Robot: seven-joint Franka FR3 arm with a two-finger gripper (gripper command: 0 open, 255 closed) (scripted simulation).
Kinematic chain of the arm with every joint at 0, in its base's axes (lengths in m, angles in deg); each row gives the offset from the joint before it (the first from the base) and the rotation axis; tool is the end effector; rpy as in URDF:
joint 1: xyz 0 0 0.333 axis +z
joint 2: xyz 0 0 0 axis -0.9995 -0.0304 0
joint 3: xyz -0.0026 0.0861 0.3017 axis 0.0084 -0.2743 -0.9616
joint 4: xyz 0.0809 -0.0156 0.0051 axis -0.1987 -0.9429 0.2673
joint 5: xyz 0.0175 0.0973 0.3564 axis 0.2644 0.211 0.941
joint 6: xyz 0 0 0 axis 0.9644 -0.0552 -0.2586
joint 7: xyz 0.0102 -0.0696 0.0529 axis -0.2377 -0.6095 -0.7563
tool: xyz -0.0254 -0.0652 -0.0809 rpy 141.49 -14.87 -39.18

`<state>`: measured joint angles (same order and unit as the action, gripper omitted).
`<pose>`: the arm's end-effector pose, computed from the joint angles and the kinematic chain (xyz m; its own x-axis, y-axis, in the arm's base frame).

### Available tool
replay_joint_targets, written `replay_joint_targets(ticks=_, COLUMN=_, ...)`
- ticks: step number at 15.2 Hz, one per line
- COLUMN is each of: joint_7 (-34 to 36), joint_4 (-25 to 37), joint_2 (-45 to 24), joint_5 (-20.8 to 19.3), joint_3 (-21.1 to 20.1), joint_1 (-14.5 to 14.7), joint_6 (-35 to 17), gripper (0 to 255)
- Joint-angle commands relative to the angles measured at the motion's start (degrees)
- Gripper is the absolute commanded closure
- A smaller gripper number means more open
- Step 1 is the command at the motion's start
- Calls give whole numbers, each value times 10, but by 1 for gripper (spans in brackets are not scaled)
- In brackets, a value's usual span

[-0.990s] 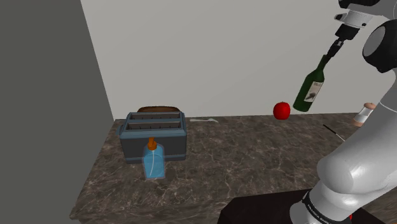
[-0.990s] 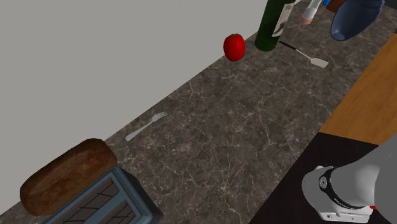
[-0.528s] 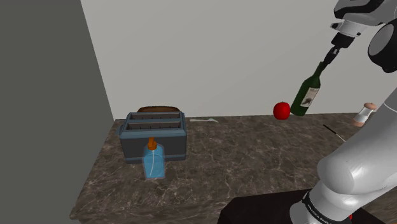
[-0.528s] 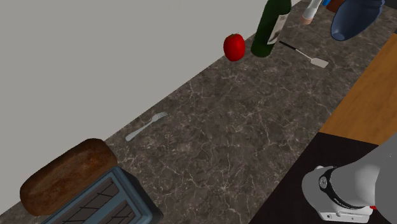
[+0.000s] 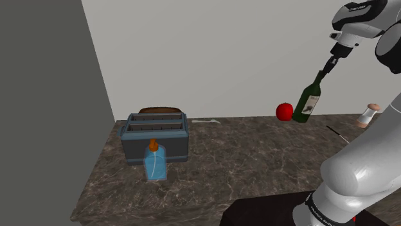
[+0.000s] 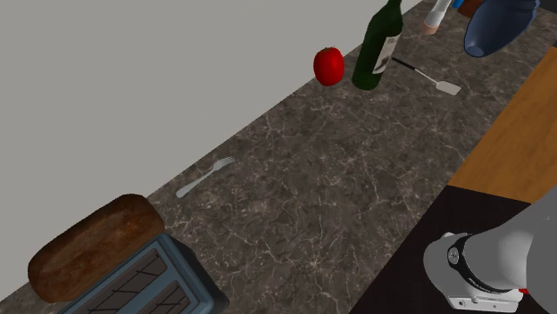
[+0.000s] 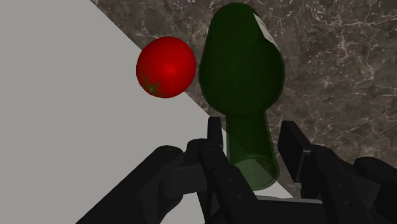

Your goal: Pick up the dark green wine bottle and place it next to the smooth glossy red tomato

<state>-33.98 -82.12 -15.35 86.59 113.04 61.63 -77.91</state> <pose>0.2596 -0.4809 0.5832 0.9581 0.2297 0.1711 0.2229 -0.9731 0.0582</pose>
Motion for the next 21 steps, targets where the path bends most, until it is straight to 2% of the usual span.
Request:
replay_joint_targets(ticks=1, joint_7=-1, joint_4=-17, joint_2=1, joint_5=0, joint_3=-1, joint_1=1, joint_6=-17, gripper=255)
replay_joint_targets(ticks=19, joint_7=-29, joint_4=-143, joint_2=-15, joint_5=20, joint_3=-1, joint_1=1, joint_6=-154, gripper=255)
replay_joint_targets(ticks=21, joint_7=-29, joint_4=-143, joint_2=-15, joint_5=20, joint_3=-1, joint_1=1, joint_6=-154, gripper=255)
